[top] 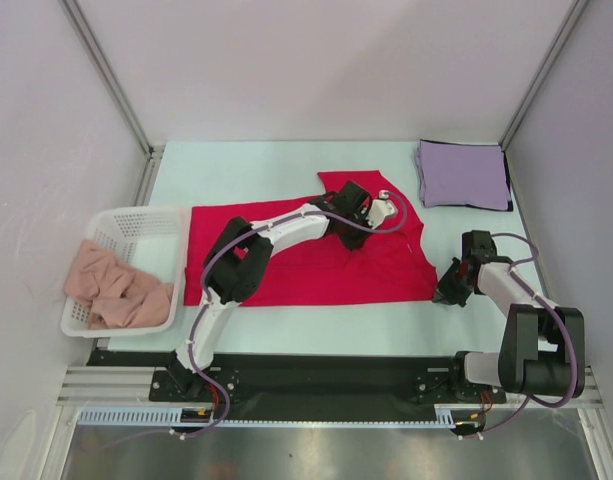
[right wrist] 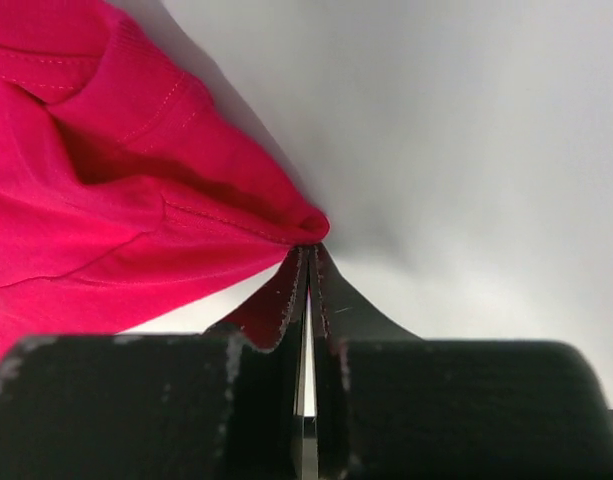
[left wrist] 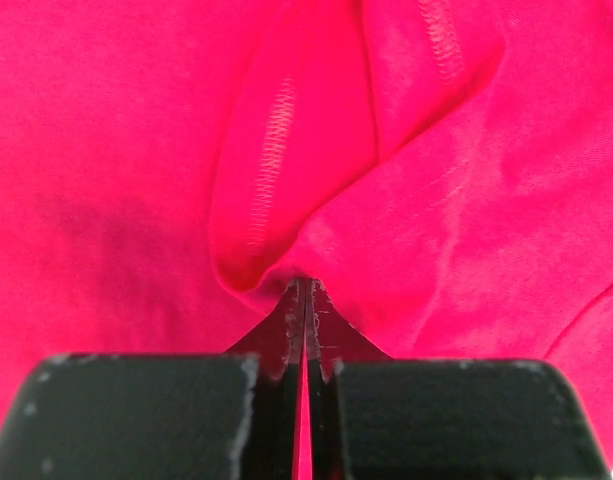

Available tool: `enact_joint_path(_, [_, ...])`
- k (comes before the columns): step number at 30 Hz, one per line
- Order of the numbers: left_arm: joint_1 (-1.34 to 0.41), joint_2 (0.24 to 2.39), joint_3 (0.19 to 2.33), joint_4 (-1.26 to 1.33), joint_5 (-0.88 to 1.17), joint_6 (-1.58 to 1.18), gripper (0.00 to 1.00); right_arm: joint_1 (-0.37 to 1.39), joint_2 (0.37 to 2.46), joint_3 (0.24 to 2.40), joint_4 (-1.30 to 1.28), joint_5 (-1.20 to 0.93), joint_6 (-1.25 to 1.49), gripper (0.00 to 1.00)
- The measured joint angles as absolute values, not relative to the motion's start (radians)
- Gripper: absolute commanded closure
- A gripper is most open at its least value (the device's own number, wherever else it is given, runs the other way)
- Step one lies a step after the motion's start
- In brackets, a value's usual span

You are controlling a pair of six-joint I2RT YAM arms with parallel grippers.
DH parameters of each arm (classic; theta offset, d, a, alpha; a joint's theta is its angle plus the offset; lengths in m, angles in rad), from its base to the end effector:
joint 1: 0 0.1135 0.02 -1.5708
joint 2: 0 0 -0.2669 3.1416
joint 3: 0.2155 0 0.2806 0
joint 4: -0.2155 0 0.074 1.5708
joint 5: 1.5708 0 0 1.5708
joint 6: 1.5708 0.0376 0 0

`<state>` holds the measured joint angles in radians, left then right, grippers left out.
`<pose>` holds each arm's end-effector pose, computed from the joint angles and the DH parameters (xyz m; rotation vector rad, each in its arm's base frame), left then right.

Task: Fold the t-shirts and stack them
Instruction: Fold the tshirt

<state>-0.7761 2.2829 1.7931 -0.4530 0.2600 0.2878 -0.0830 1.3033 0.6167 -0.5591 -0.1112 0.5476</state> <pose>0.3710 -0.3777 0.1502 1.3839 2.1384 -0.5226 0.2346 -0.0153 0.1380 0.8558 2.7073 0.2610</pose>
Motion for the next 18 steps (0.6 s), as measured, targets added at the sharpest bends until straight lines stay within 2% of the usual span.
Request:
enact_joint_path(4, [-0.769,2.280,1.797,-0.443,0.270,0.293,0.53,-0.099,1.286,0.606,-0.558,-0.111,0.549,0.97])
enact_joint_path(6, [-0.767,2.280,1.807,-0.453,0.285,0.295,0.48,-0.102,1.283,0.604,-0.558,-0.111,0.549,0.96])
enact_joint_path(11, [-0.770,2.281,1.850,-0.468,0.292,0.297,0.47,-0.103,1.283,0.604,-0.559,-0.110,0.550,0.83])
enact_joint_path(16, [-0.772,2.306,1.871,-0.469,0.265,0.297,0.57,-0.107,1.277,0.604,-0.559,-0.102,0.550,0.73])
enact_joint_path(18, [-0.772,2.326,1.879,-0.471,0.258,0.297,0.58,-0.107,1.277,0.604,-0.559,-0.096,0.550,0.71])
